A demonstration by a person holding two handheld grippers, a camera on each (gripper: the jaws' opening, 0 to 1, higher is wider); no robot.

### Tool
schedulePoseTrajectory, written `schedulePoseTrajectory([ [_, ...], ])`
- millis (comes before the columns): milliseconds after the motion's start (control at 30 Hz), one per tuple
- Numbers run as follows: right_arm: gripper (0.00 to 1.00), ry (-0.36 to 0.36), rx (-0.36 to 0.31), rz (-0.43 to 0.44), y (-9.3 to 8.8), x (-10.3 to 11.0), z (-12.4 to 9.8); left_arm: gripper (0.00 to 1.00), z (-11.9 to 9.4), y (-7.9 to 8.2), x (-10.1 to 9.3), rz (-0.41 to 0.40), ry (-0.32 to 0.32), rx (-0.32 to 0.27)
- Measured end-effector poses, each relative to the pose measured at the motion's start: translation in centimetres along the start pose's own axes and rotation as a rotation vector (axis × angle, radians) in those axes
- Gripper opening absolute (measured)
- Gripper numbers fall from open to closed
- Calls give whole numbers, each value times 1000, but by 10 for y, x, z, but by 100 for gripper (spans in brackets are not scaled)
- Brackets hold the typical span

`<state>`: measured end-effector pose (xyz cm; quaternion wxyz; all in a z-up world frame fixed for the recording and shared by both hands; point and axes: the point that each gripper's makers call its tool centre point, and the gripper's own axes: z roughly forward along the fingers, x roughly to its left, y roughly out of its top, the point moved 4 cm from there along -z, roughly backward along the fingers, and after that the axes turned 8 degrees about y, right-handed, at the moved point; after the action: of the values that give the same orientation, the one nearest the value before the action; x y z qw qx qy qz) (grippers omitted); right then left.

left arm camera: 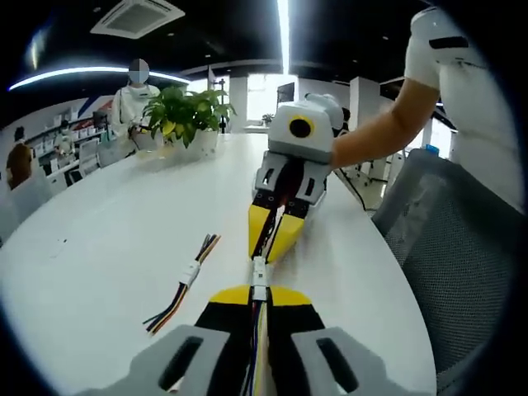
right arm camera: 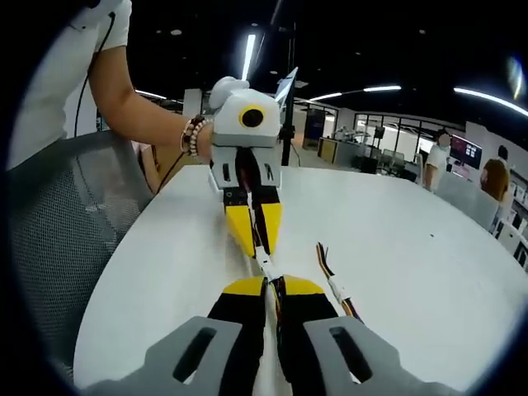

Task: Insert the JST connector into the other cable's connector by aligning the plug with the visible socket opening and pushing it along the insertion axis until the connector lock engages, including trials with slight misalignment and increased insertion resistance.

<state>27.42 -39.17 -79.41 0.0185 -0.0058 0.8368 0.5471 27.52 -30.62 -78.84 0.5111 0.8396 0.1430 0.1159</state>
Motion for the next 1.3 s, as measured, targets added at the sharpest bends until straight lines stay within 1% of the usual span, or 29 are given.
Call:
schedulePoseTrajectory([
  [467,2,-2,12,-5,1,-1,0,0,-1,0,1,-22,0,-15],
  [633,2,-2,13,-2,1,-1,1,0,-2,-1,1,-23,1,-14],
  [767,2,5,19,5,-1,0,2,0,-1,-3,1,-13,10,-1],
  [833,2,3,27,-4,-1,0,3,0,-1,-3,0,-20,5,-4],
  [1300,2,-1,26,1,1,0,3,0,-2,-2,0,-26,11,-7],
])
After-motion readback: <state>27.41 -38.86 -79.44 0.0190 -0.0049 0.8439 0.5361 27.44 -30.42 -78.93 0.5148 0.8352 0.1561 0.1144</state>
